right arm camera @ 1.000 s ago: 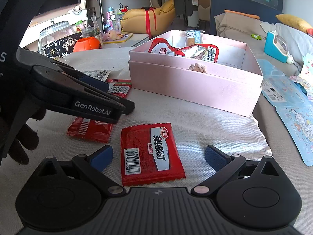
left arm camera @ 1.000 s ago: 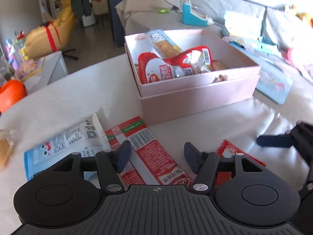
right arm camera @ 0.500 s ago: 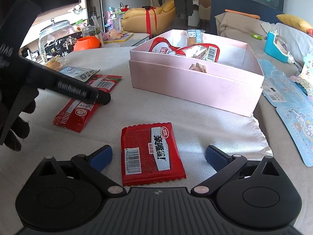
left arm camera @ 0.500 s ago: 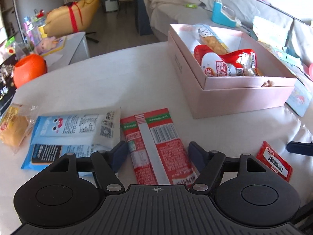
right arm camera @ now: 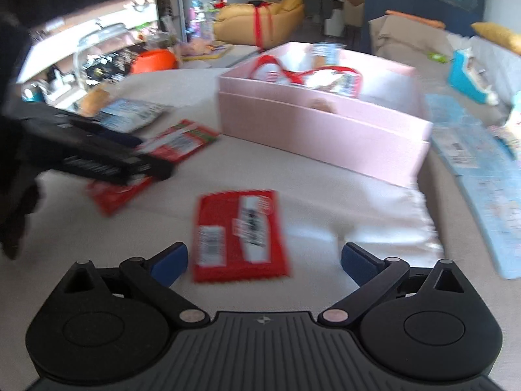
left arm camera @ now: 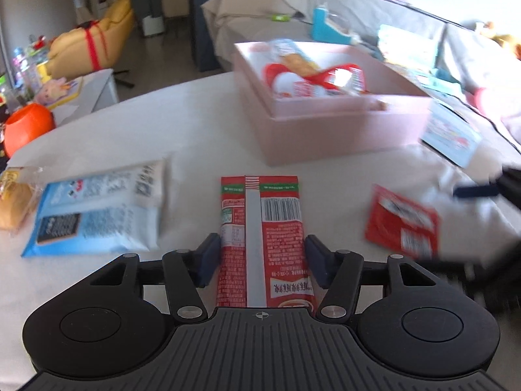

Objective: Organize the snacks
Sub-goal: 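Grasp the red square packet with the right gripper while the left grasps the long red strip packet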

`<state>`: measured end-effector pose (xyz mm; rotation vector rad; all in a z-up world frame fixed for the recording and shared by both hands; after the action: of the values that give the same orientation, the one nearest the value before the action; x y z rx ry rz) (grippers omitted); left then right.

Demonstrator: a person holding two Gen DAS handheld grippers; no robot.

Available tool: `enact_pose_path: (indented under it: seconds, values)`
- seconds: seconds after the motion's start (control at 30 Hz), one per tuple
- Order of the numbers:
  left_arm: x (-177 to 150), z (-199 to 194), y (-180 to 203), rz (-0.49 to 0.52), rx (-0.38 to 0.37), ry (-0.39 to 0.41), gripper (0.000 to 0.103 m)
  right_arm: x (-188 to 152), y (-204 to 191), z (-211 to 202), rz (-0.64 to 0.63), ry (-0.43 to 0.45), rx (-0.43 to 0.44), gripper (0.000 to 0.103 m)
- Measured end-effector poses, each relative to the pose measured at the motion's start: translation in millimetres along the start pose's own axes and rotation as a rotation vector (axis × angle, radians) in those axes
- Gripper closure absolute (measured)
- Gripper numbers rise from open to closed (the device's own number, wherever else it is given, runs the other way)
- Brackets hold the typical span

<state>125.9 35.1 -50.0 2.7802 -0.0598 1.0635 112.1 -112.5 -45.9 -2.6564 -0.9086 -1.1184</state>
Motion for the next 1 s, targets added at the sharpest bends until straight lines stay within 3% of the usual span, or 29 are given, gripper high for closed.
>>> enact_pose_path:
  seconds: [0.17, 0.2, 0.3, 0.43, 0.57, 0.87, 1.0]
  values:
    - [-10, -7, 7, -0.011, 0.005, 0.022, 0.04, -11, 32, -17, -0.017, -0.002, -0.185, 0.004]
    - [-10, -7, 7, -0.012, 0.004, 0.021, 0.04, -12, 33, -19, 0.004, 0.0, -0.164, 0.004]
    - [-10, -8, 6, -0.018, -0.008, 0.018, 0.04, -10, 24, -20, 0.088, 0.01, 0.009, 0.007]
    - [-12, -10, 4, -0.026, -0.016, 0.012, 0.04, 2, 19, -4, 0.175, -0.009, 0.038, 0.011]
    - [-15, -13, 5, -0.008, -0.012, 0.015, 0.04, 21, 7, 7, 0.218, 0.023, 0.138, 0.016]
    - [-16, -13, 6, -0.014, -0.004, 0.022, 0.04, 27, 3, 20, 0.022, -0.004, 0.009, 0.016]
    - [-17, -13, 5, -0.018, -0.006, 0.029, 0.04, 18, 16, 8, 0.022, -0.004, -0.007, 0.016]
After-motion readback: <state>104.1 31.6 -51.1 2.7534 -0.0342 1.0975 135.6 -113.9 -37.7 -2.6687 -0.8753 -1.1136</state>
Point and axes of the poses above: each gripper's, at about its wrist camera, not at the fingertips, and z roughly the way its jaws point, y to its right, x to its top, the point moved 10 cm from there along z, roughly the way its jaws point, and after that the axes turned 10 degrees about -z, right-handed, at the moved point
